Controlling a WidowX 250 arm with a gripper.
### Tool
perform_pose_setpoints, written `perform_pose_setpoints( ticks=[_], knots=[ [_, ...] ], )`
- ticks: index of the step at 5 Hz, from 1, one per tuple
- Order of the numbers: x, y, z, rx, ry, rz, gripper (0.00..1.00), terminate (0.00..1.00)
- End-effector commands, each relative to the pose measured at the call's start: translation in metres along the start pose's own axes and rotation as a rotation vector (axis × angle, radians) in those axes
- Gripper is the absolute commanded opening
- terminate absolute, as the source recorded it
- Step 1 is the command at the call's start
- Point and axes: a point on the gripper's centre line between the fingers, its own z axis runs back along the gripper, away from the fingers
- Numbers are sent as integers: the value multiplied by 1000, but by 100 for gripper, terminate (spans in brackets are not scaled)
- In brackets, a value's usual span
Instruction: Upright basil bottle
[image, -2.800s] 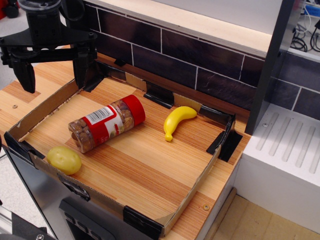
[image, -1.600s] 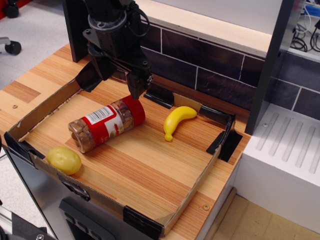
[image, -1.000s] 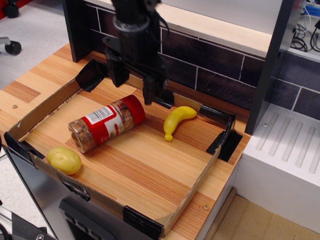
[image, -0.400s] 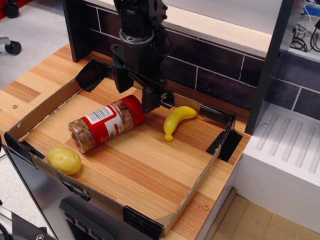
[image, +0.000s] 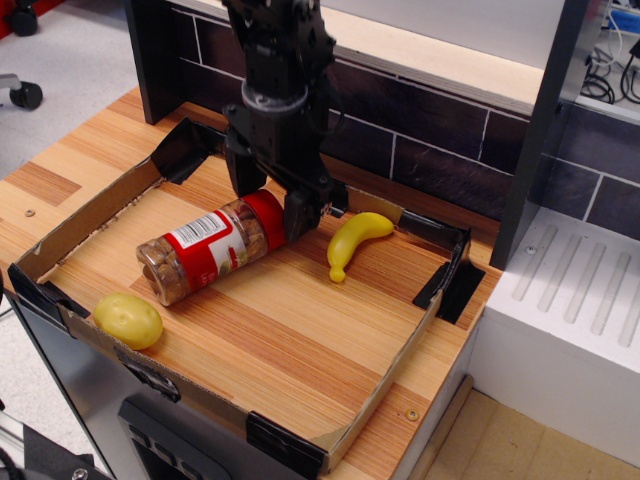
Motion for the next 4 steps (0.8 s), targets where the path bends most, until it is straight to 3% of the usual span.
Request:
perform_pose_setpoints(
  ticks=[1,2,3,4],
  knots=[
    [-2,-4,-7,42,-18,-25,100,0],
    [-2,-4,-10,59,-27,-32,100,0],
    [-1,0,-3,57,-53,-25,0,0],
    [2,20,41,49,-154,14,0,0]
  ],
)
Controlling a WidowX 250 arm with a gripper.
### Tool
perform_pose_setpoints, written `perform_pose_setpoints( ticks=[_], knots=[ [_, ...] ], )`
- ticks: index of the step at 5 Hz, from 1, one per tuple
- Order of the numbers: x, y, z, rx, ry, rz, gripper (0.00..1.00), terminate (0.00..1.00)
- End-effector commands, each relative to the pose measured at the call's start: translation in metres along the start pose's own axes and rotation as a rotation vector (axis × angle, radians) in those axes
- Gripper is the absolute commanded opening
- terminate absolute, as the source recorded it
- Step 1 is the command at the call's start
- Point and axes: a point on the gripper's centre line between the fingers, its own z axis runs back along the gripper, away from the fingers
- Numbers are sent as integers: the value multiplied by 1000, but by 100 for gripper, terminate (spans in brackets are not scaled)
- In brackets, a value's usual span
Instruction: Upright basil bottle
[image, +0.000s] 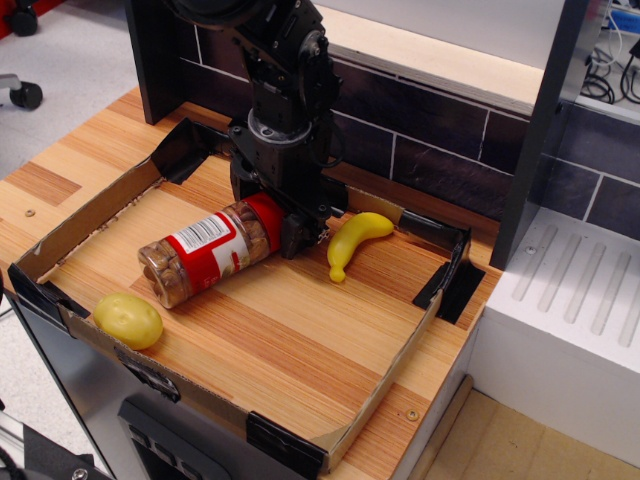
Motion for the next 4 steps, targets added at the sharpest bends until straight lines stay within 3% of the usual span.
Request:
perform_pose_setpoints(
  ticks=[1,2,4],
  knots=[
    [3,39,89,10,-228,93,0,0],
    [-4,47,104,-18,-266,90,0,0],
    [-16,48,97,-63,-333,75,0,0]
  ],
)
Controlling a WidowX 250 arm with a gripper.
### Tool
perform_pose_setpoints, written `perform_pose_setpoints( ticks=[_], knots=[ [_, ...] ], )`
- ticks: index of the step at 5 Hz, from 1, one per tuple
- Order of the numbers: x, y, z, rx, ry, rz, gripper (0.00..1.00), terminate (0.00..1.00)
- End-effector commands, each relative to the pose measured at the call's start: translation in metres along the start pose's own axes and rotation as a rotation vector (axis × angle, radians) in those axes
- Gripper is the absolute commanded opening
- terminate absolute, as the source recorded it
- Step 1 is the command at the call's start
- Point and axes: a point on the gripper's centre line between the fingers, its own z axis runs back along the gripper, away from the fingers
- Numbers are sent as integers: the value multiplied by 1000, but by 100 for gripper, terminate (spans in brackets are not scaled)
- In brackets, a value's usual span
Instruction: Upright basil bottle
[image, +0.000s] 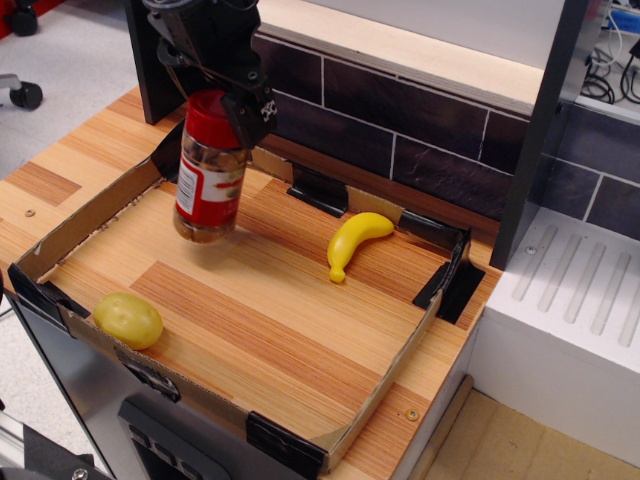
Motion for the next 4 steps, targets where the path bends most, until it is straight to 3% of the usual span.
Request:
perform_pose_setpoints(
  ticks=[1,2,3,4],
  knots=[
    [-2,-5,5,-34,-244,17,100,0],
    [2,-4,5,-45,-282,60,100,0],
    [8,2,16,-47,-270,106,100,0],
    [20,5,30,2,-225,174,100,0]
  ],
)
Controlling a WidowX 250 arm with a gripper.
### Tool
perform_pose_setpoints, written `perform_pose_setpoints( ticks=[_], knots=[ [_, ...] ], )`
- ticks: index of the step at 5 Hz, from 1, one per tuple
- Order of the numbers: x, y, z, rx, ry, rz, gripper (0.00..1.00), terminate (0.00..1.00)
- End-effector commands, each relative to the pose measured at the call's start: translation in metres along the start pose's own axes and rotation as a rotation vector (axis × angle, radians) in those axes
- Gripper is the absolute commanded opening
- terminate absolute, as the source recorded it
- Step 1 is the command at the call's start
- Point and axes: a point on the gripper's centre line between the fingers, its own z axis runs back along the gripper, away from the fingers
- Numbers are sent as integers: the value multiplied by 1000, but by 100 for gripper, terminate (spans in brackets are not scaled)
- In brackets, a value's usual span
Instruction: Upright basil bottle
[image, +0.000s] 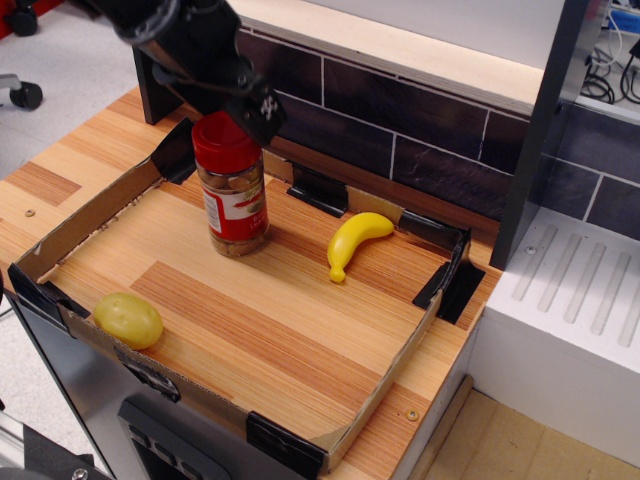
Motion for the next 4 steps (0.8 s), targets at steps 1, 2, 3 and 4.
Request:
perform_pose_setpoints(
  ticks=[1,2,3,4],
  knots=[
    [35,-4,36,171,9,50,100,0],
    [41,-6,33,274,17,108,100,0],
    [41,-6,33,274,17,108,100,0],
    [41,-6,33,274,17,108,100,100]
  ],
)
